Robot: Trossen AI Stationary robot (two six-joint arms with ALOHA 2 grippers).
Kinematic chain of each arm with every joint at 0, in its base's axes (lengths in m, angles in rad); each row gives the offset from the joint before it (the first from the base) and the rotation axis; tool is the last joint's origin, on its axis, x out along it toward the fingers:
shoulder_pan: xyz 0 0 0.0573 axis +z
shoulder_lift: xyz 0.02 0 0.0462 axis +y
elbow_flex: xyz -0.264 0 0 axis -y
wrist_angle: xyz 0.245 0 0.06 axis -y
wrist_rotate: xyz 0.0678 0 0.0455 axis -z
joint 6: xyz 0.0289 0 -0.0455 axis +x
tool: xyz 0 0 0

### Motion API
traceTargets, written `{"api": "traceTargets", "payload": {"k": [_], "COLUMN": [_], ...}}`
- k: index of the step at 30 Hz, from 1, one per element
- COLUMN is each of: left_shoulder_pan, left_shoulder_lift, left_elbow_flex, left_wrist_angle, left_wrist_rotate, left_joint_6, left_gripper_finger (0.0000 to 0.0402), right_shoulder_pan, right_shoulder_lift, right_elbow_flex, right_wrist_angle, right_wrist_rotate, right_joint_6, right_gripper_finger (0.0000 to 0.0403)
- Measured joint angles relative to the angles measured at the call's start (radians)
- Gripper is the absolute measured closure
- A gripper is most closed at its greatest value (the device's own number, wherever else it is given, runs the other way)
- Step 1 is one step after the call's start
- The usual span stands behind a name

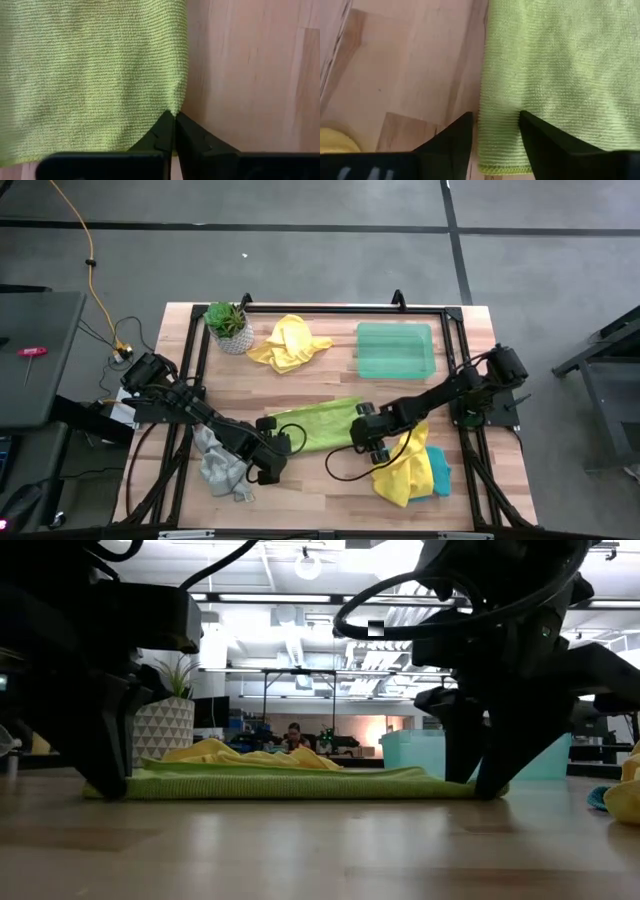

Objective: Fold microfiber towels
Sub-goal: Fold the light green towel

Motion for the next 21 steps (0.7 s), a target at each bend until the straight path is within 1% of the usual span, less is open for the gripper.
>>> {"api": "traceTargets", "payload": {"k": [2,4,6,7,8,10,14,18,21], "left_shoulder_pan": [0.0,0.001,0.012,0.019,0.027,0.04,0.075,0.129,0.171], "left_shoulder_lift": [0.0,0.0,-0.012,-0.022,-0.031,-0.055,-0.14,-0.2,-0.227], "left_elbow_flex": [0.0,0.0,0.0,-0.001,-0.001,-0.006,-0.004,-0.005,-0.005], "left_wrist_angle": [-0.002,-0.003,-0.009,-0.017,-0.021,-0.036,-0.066,-0.109,-0.138], "left_wrist_rotate": [0.001,0.011,0.053,0.084,0.109,0.149,0.212,0.253,0.261], "left_joint_6": [-0.001,-0.01,-0.033,-0.038,-0.038,-0.038,-0.004,0.031,0.05], "left_gripper_finger": [0.0399,0.04,0.04,0.04,0.0401,0.0401,0.0401,0.0401,0.0401], "right_shoulder_pan": [0.009,0.017,0.019,0.017,0.014,0.008,-0.015,-0.052,-0.079], "right_shoulder_lift": [0.0,0.0,-0.002,-0.005,-0.006,-0.017,-0.058,-0.101,-0.129], "right_elbow_flex": [0.0,0.001,0.001,0.001,0.0,0.0,-0.002,-0.003,-0.003], "right_wrist_angle": [-0.012,-0.02,-0.023,-0.024,-0.023,-0.023,-0.029,-0.033,-0.032], "right_wrist_rotate": [0.001,0.005,0.0,-0.027,-0.054,-0.091,-0.187,-0.294,-0.322], "right_joint_6": [0.002,0.033,0.104,0.143,0.176,0.23,0.279,0.328,0.367], "right_gripper_finger": [0.0286,0.0324,0.0374,0.0387,0.0392,0.0388,0.0399,0.0401,0.0401]}}
